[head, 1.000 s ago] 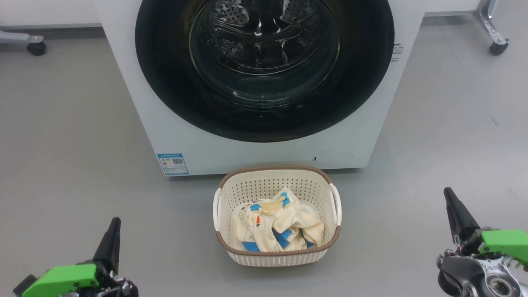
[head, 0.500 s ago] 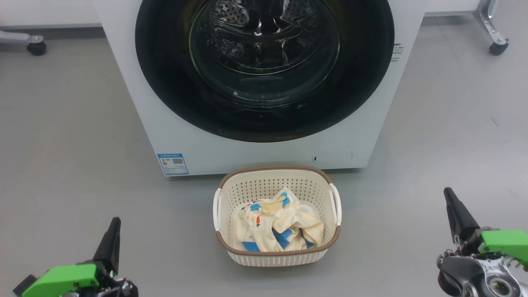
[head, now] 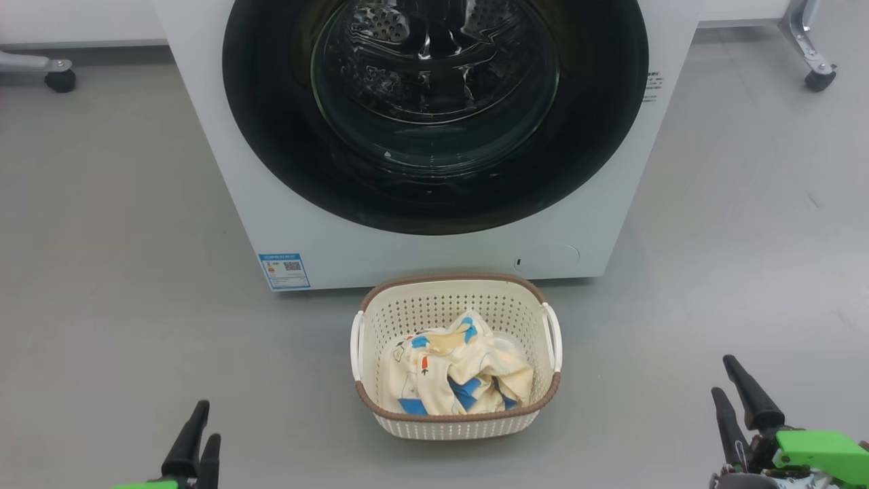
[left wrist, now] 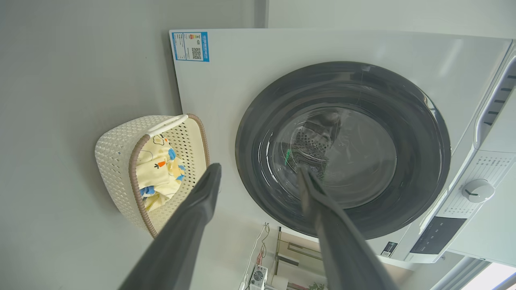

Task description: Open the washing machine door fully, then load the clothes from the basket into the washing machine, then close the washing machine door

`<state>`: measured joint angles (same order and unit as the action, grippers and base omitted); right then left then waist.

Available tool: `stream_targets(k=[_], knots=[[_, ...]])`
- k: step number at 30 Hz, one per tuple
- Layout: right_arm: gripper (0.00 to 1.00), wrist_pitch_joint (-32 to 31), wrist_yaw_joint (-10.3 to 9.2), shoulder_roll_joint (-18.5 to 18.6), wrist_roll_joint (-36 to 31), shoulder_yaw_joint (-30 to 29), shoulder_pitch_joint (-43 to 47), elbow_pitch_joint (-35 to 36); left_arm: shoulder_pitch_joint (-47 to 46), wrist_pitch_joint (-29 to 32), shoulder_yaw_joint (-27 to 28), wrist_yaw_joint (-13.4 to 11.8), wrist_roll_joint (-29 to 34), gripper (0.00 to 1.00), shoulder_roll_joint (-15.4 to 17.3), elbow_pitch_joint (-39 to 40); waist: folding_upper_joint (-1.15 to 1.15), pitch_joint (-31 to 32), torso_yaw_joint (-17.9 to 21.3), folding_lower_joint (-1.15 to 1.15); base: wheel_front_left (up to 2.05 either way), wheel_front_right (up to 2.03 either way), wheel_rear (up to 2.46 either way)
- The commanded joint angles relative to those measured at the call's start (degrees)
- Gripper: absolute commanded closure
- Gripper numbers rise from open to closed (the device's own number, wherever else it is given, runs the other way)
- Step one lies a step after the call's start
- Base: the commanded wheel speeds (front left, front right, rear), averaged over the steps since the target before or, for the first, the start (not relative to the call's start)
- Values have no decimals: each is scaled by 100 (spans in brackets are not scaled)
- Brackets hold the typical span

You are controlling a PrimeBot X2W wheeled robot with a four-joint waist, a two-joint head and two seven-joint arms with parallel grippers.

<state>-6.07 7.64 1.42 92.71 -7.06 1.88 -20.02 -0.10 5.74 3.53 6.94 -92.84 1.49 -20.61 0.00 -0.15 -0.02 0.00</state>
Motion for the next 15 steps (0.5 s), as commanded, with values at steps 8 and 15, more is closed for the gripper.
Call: stream_targets(k=[8,15], knots=[[0,121,-2,81,-76,-29,-233,332,-300,-119,-23,0,83,0,54,324,0,11,3,0,0,0,0],[0,208,-3,146,-330,1,-231,415,-325,-235,-49,-5,127,0,60,422,0,19,3,0,0,0,0]])
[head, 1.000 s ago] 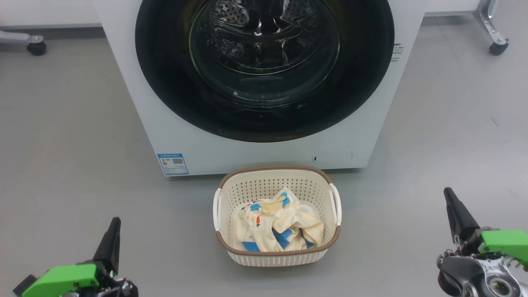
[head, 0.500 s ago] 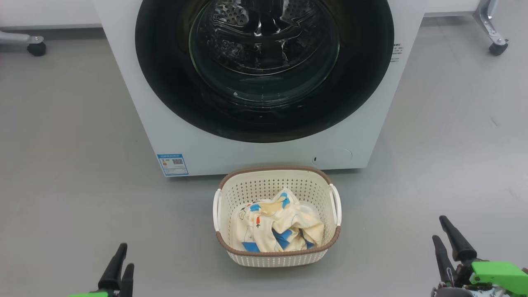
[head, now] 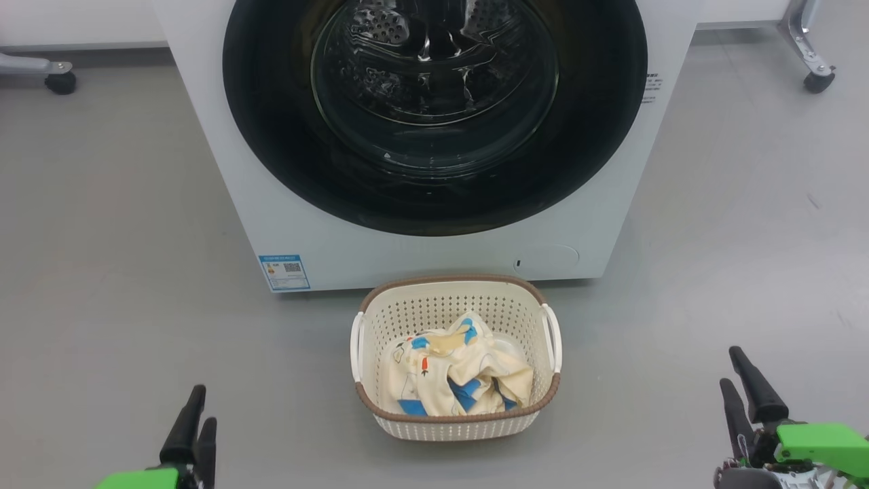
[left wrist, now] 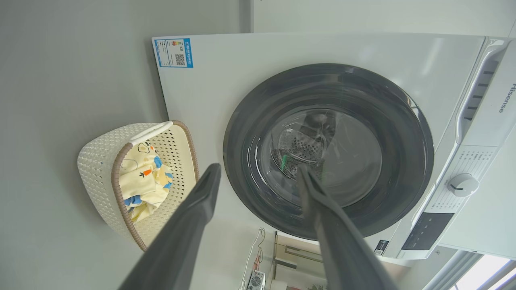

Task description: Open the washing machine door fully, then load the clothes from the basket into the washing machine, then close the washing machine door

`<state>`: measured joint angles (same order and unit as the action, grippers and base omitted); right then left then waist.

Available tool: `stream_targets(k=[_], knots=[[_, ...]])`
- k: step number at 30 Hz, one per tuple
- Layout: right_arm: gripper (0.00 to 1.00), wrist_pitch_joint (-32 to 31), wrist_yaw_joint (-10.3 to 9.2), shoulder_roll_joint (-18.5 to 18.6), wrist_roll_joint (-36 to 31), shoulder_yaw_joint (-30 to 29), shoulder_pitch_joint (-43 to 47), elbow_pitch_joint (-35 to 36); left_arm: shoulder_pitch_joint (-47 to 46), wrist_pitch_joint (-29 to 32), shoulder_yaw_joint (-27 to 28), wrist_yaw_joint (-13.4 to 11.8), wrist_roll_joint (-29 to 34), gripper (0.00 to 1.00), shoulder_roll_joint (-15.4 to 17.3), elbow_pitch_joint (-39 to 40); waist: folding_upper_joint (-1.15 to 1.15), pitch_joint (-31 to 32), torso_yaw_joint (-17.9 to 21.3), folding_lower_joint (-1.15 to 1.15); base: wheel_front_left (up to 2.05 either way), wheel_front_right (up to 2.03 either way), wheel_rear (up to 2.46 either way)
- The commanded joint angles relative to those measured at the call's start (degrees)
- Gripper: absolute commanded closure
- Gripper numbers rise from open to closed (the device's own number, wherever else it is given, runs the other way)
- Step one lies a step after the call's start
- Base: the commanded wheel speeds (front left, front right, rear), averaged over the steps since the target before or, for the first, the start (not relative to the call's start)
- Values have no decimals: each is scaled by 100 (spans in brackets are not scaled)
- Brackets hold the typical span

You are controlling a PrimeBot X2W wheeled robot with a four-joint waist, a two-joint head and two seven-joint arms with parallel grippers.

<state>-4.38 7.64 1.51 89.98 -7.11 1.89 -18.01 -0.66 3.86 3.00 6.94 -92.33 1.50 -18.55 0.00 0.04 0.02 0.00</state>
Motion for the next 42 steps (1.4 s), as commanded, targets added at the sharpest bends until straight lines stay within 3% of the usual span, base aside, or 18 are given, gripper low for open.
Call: stream_targets(k=[1,14,31,42], knots=[[0,59,-3,149,-121,8,-231,216,-273,-74,4,-10,90,0,59,227,0,1,-2,0,0,0,0],[0,192,-4,190,-906,-18,-273,296,-330,-369,-41,-135,673,0,162,327,0,25,-12,0,0,0,0],[0,387,-7,247,-3193,-102,-309,498,-357,-684,-359,-498,3238,0,362,590,0,93,-61,0,0,0,0],[0,605,-8,351,-4882,-184,-251,547,-370,-870,-611,-749,4499,0,489,612,0,159,-107,0,0,0,0]])
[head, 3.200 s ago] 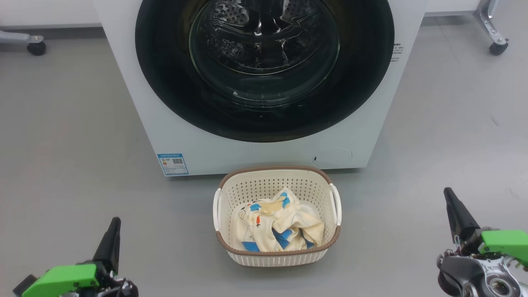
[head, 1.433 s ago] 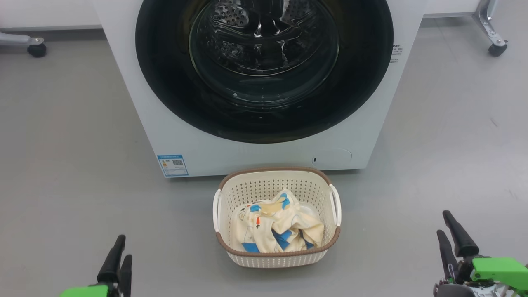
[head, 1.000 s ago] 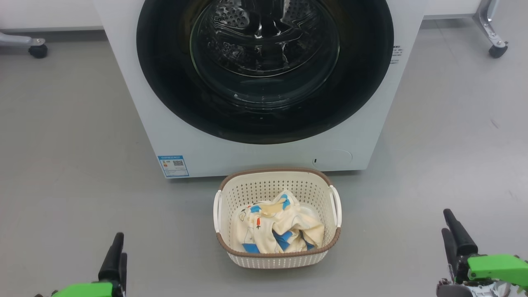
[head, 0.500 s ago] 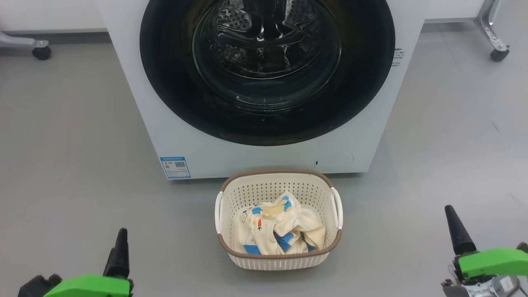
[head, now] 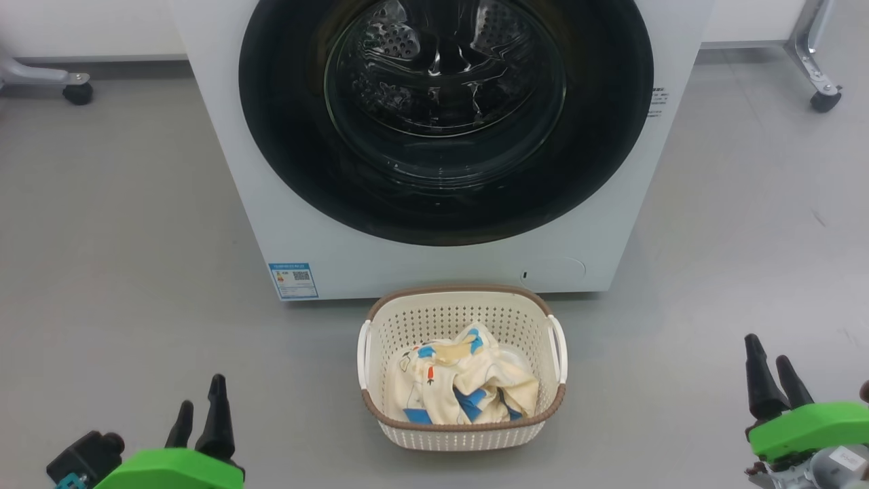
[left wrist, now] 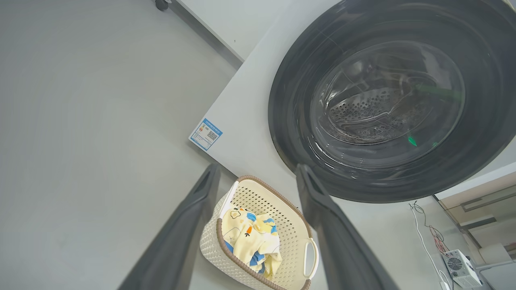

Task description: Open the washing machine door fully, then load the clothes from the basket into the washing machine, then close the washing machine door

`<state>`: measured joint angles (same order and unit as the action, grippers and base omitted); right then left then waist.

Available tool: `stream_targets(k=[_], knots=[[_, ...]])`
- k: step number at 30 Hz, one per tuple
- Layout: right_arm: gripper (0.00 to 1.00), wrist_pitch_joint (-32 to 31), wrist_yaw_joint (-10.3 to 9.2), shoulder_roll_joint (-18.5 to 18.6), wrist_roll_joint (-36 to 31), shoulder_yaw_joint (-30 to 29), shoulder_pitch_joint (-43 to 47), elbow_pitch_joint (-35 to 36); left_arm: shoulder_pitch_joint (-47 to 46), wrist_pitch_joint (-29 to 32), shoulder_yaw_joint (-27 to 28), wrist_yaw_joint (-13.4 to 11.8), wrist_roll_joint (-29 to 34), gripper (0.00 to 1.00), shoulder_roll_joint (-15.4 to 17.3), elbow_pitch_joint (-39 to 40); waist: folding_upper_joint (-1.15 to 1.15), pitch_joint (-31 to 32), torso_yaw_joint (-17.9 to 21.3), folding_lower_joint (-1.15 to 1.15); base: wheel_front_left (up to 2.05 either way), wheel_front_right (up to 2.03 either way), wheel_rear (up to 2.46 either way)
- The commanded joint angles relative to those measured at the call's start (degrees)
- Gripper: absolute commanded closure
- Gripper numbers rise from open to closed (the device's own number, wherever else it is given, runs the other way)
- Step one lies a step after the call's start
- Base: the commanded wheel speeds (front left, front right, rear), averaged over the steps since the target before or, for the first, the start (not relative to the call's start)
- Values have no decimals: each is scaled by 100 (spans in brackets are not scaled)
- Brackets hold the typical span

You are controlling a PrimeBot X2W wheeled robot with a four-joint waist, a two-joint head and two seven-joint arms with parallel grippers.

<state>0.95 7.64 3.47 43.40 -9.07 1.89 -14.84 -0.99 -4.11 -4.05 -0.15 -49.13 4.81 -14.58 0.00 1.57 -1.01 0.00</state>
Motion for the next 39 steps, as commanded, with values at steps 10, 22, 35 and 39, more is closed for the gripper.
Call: stream_targets(k=[10,22,35,39], knots=[[0,232,-9,54,-1105,3,-255,322,-373,-224,2,-177,852,0,225,224,0,40,-18,0,0,0,0],[0,284,-10,-26,-1956,348,-177,548,-446,-426,-170,-348,1721,0,267,205,0,68,-35,0,0,0,0],[0,345,-12,-55,-2943,586,-32,745,-527,-645,-303,-485,2487,0,282,85,0,93,-33,0,0,0,0],[0,378,-13,-58,-3240,561,-7,805,-545,-712,-325,-555,2729,0,291,69,0,104,-16,0,0,0,0]])
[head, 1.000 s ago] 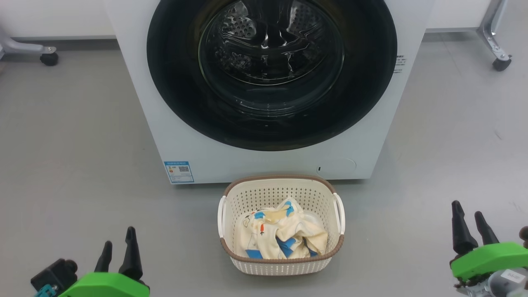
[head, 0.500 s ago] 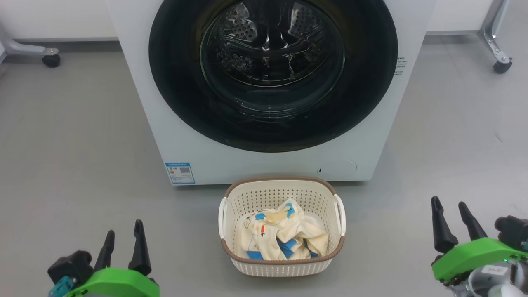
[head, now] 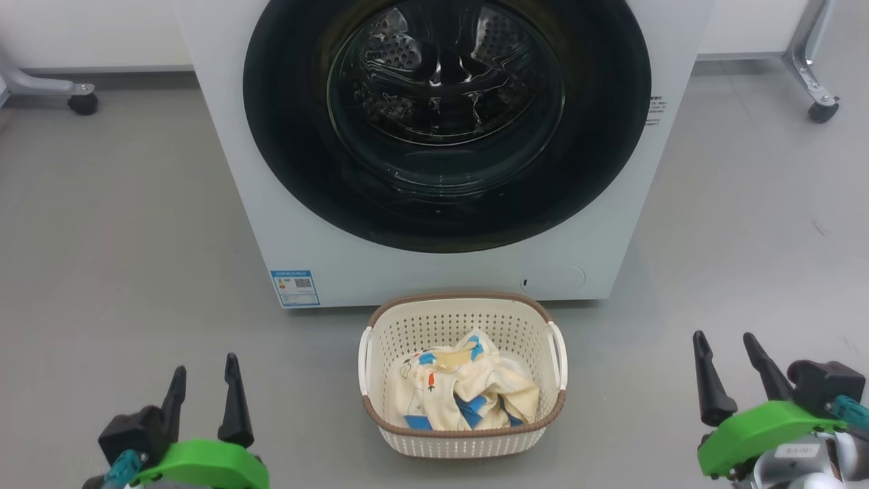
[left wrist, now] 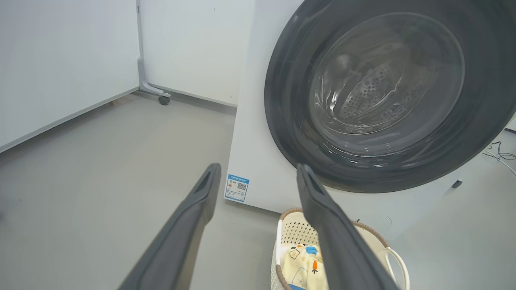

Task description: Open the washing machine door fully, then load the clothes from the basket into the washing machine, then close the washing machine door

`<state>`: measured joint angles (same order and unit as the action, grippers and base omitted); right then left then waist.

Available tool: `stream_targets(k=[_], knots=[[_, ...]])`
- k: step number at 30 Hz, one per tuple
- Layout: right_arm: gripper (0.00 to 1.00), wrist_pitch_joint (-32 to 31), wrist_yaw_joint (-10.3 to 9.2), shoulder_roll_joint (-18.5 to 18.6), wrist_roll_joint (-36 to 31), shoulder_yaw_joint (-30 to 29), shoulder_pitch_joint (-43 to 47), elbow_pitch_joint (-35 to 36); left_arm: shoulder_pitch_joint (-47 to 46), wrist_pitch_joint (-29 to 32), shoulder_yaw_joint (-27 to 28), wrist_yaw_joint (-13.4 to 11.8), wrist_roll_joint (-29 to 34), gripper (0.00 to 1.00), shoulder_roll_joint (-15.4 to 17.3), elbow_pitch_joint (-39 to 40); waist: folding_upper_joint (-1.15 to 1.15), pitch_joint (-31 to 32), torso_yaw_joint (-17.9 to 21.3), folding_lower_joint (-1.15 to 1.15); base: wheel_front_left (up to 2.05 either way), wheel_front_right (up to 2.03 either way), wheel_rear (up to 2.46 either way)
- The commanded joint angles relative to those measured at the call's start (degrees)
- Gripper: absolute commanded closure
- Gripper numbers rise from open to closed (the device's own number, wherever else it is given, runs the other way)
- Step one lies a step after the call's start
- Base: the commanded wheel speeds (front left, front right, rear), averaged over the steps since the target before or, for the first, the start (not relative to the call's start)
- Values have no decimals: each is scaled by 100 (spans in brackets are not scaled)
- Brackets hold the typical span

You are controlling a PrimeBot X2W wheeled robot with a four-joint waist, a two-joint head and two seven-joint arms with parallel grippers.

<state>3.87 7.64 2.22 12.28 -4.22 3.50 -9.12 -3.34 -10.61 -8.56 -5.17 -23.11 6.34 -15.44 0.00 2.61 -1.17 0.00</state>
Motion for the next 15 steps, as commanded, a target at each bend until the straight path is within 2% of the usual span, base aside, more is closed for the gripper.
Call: stream_targets(k=[1,15], knots=[[0,95,-13,66,-202,69,-163,245,-316,-80,116,-69,191,0,140,156,0,3,3,0,0,0,0],[0,233,-14,64,-1181,43,-94,381,-356,-298,8,-275,974,0,225,63,0,64,-4,0,0,0,0]])
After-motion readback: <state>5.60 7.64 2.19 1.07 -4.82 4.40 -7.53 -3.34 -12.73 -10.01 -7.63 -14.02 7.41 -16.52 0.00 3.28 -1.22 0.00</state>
